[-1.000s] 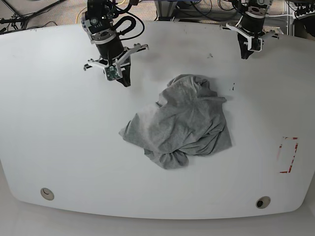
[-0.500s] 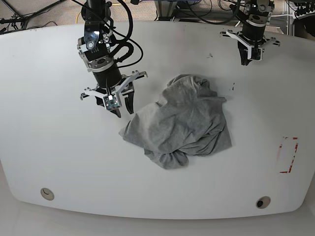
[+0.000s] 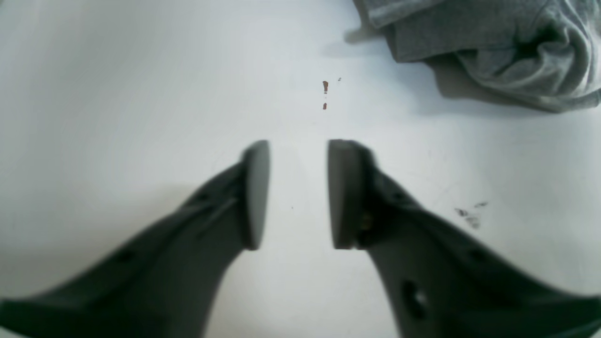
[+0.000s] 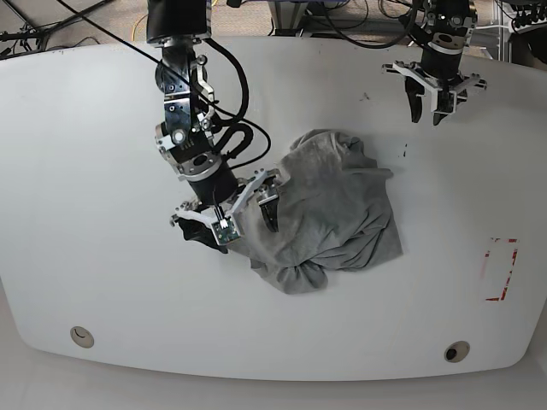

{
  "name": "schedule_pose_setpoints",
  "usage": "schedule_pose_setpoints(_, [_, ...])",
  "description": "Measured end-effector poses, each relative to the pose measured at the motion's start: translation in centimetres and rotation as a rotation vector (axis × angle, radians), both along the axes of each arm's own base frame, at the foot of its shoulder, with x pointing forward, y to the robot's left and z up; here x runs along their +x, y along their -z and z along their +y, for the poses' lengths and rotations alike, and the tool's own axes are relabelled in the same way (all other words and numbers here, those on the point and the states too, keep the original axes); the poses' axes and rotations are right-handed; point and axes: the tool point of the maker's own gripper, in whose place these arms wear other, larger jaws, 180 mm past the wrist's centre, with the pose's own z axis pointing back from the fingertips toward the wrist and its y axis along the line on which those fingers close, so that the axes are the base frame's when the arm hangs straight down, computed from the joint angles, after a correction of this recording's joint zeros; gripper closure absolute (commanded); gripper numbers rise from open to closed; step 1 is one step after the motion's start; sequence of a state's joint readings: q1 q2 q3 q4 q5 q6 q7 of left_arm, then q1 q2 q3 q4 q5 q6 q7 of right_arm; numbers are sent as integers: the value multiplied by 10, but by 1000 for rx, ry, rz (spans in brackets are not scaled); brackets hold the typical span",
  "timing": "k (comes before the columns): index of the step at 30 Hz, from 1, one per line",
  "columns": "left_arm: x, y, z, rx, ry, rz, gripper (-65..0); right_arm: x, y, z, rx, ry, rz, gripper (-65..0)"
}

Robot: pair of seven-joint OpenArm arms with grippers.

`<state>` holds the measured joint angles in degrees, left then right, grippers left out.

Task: Fold the T-shirt properly
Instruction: 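Move the right gripper to the crumpled grey T-shirt's edge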

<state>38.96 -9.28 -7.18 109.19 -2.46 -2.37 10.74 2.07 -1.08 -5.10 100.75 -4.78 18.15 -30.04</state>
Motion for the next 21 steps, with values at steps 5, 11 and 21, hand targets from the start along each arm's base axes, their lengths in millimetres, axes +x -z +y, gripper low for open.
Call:
schedule_pose_setpoints(5, [2, -3, 4, 19, 15, -5, -326, 31, 14, 6, -37, -24, 40, -515])
schedule_pose_setpoints(11, [2, -4, 5, 21, 15, -7, -312, 65, 19, 23, 16, -47, 94, -515])
schedule_pose_setpoints(21, [2, -3, 4, 20, 13, -6, -312, 98, 22, 35, 150, -60, 186, -515])
